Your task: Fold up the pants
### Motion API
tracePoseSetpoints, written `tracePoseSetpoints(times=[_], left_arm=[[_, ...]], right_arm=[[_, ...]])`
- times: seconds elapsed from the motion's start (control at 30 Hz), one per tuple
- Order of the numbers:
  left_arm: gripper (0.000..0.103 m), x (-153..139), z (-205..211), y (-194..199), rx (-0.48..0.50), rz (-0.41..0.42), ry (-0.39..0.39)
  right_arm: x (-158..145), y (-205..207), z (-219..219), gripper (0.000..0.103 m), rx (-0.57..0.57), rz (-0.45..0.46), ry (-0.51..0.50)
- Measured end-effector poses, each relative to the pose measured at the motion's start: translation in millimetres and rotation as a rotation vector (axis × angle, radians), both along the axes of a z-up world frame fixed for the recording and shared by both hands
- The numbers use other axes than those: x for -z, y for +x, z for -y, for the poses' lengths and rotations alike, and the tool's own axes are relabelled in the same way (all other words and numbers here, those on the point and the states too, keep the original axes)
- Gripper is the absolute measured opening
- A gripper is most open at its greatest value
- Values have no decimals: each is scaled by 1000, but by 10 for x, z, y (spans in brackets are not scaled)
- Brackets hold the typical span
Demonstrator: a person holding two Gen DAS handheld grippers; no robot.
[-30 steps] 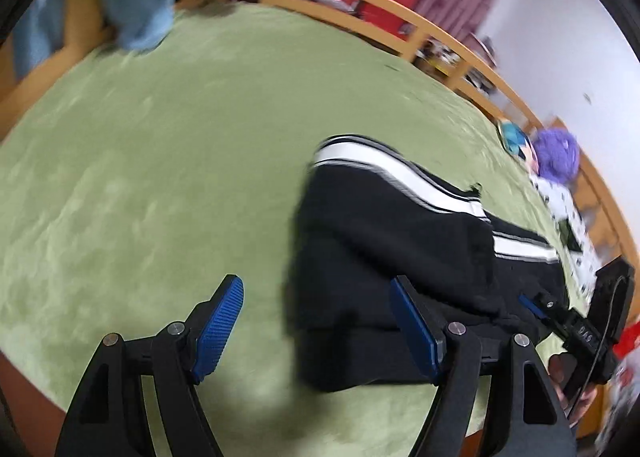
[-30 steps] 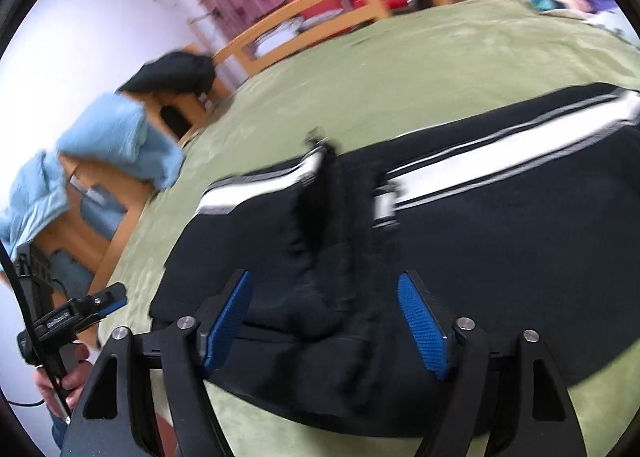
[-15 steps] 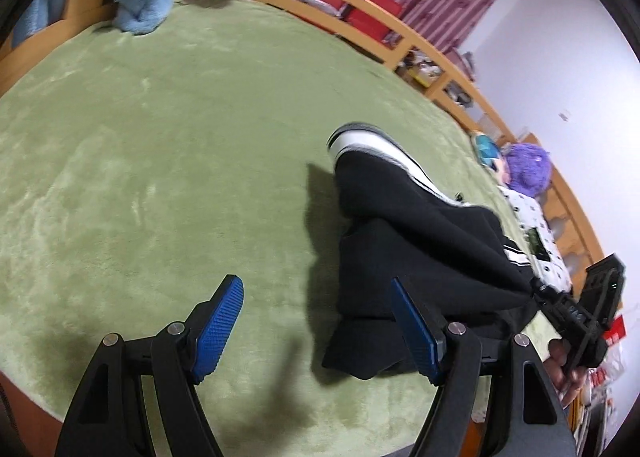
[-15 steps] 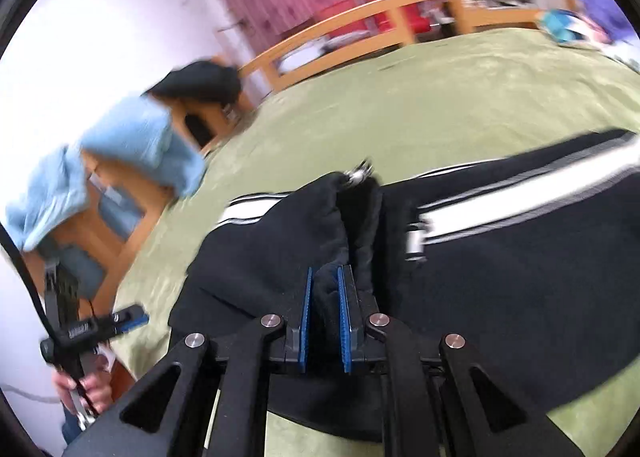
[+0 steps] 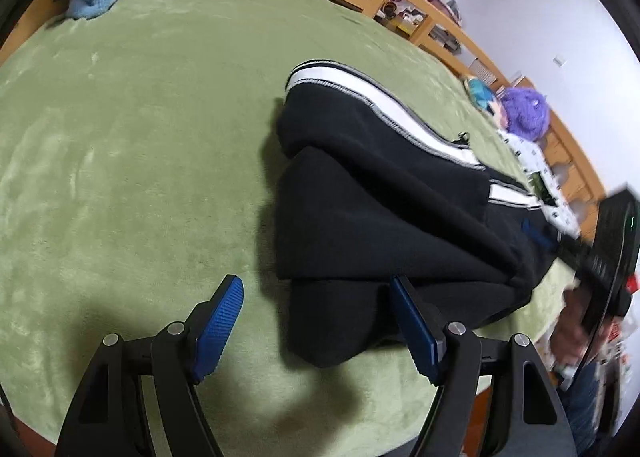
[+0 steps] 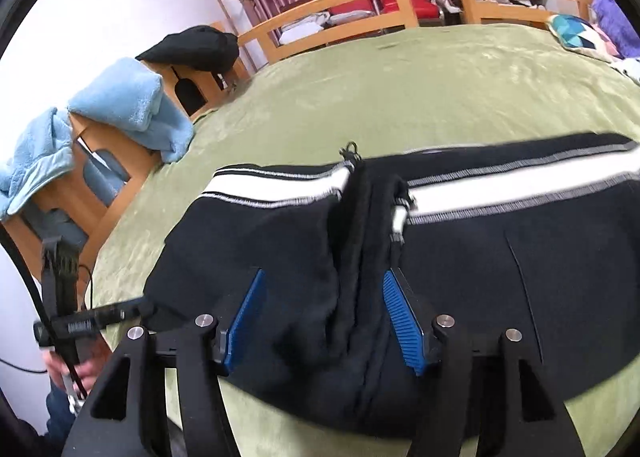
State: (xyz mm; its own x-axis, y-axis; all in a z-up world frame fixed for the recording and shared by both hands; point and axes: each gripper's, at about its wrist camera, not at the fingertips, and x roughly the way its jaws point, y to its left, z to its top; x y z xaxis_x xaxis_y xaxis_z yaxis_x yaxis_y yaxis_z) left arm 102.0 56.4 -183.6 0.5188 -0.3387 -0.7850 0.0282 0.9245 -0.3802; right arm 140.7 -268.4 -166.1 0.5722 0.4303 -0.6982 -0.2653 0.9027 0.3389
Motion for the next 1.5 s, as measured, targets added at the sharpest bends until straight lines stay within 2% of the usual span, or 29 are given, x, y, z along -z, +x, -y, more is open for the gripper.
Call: tracePoseSetpoints(times=[0.13, 0.2, 0.23, 0.27, 0.3, 0.33, 0.37, 0.4, 0.43, 0.5, 0.53, 0.6, 0.73, 0.83, 0.87, 0.93, 0.97, 1.0, 1.03, 1.07, 1.13, 1.2, 1.3, 1.33, 1.37, 1.4, 1.43, 1.47, 1.5], left_arm=[[74, -12, 27, 37, -8, 16, 32], [74, -34, 43, 63, -15, 39, 34], [74, -32, 36, 73, -14, 46, 36], [72, -42, 58, 93, -10, 59, 42], [55, -50, 75, 110, -6, 67, 43], [42, -69, 98, 122, 8, 79, 32], [38, -119, 116, 130, 23, 95, 23], [25, -179, 118, 117, 36, 124, 12], [22, -213, 126, 102, 68, 138, -8], [20, -302, 152, 36, 132, 160, -30], [19, -324, 177, -6, 160, 165, -17], [19, -285, 234, -110, 198, 155, 20], [20, -102, 138, -169, 165, 86, 4], [24, -76, 48, -177, 126, 61, -2], [31, -108, 9, -196, 107, 64, 6], [34, -182, -17, -205, 92, 86, 22], [35, -227, -42, -220, 86, 106, 24], [45, -261, -76, -216, 76, 120, 14], [56, -255, -138, -211, 68, 122, 4], [70, -271, -179, -178, 44, 127, -19], [70, -262, -206, -119, 27, 132, -69], [70, -233, -196, -18, 23, 118, -123], [70, -170, -108, 105, 7, 86, -136], [70, -158, -49, 144, 9, 79, -135], [70, -141, -23, 166, 3, 73, -132], [70, -124, -10, 186, -11, 63, -126], [70, -119, 10, 194, -19, 58, -122], [70, -128, 5, 202, -34, 51, -118], [70, -141, 2, 188, -36, 53, -121]], right_arm=[[63, 382, -122, 61, -19, -6, 5], [124, 593, -189, 60, -23, -46, 6], [178, 704, -221, 58, -19, -76, 7], [244, 811, -262, 45, -23, -106, 18], [305, 902, -312, 27, -40, -137, 36], [344, 956, -357, 9, -78, -169, 48], [308, 955, -368, 9, -87, -146, 40], [245, 941, -345, 9, -68, -101, 25], [148, 920, -294, 9, -50, -55, 21], [-36, 912, -90, 8, -4, -11, 82], [-96, 933, 17, 8, 36, -5, 111], [-95, 996, 102, 8, 62, -24, 104], [210, 1040, 15, 9, 52, -130, 64], [342, 990, -38, 21, 53, -172, 53], [339, 950, -14, 25, 50, -182, 69], [281, 814, 56, 34, 49, -180, 83], [238, 718, 101, 41, 61, -162, 66], [194, 615, 140, 49, 71, -142, 53], [154, 484, 188, 53, 73, -124, 55], [151, 378, 212, 60, 64, -124, 69], [222, 259, 194, 71, 37, -163, 73], [374, 187, 144, 72, 33, -204, 43], [556, 187, 70, 73, 88, -208, 5], [553, 191, 24, 73, 93, -195, -9], [541, 207, -41, 58, 81, -187, -19], [527, 215, -82, 25, 71, -178, -28], [506, 223, -105, 24, 63, -167, -42], [421, 215, -69, 18, 44, -133, -28], [335, 210, 2, 17, 46, -106, 7]])
